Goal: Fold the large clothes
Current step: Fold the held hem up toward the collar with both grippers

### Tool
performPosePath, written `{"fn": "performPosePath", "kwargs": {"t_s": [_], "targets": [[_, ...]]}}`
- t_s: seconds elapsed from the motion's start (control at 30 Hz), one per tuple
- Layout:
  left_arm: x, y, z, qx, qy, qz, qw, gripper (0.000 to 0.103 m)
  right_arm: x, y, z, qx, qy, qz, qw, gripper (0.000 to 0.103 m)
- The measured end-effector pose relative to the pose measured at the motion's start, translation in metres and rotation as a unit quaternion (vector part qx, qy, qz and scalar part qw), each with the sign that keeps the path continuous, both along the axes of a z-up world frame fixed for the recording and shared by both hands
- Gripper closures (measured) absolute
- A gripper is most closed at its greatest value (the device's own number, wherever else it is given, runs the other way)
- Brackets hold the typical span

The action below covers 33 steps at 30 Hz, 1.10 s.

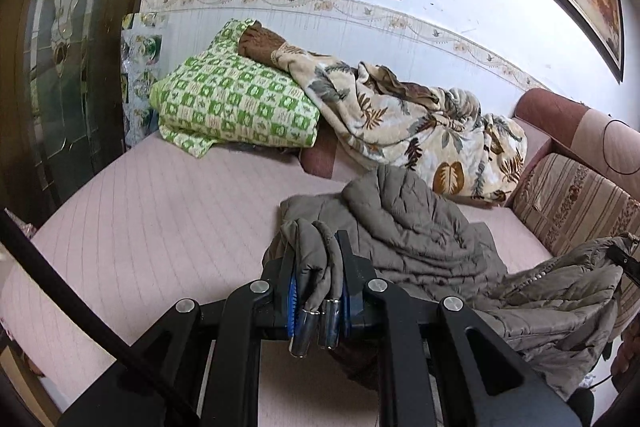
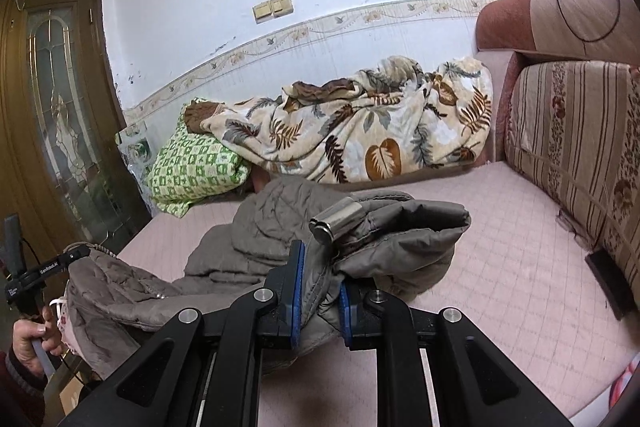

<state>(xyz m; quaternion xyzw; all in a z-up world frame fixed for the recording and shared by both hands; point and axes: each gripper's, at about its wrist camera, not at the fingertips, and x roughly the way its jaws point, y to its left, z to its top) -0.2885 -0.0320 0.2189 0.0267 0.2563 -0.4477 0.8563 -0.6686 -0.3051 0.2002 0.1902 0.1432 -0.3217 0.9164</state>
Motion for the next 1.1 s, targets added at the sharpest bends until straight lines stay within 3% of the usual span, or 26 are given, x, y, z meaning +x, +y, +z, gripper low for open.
{"fn": "performPosePath", "kwargs": {"t_s": [0.67, 0.9, 1.1], "targets": [[0.060, -0.099, 0.024, 0.005, -0.001, 0.009, 0.9999, 0.087, 0.070, -0.087, 0.025, -0.007, 0.007, -0.019, 1.000, 0.088], [0.098, -0.148, 0.016, 0.016, 0.027, 0.017, 0.9994, 0.086, 0.116, -0.135, 0.022, 0.000, 0.026, -0.023, 0.999, 0.088], [0.137, -0.206, -0.010, 0.048, 0.052, 0.031, 0.9970, 0.086, 0.154, -0.183, -0.002, 0.033, 0.039, -0.032, 0.998, 0.088]]}}
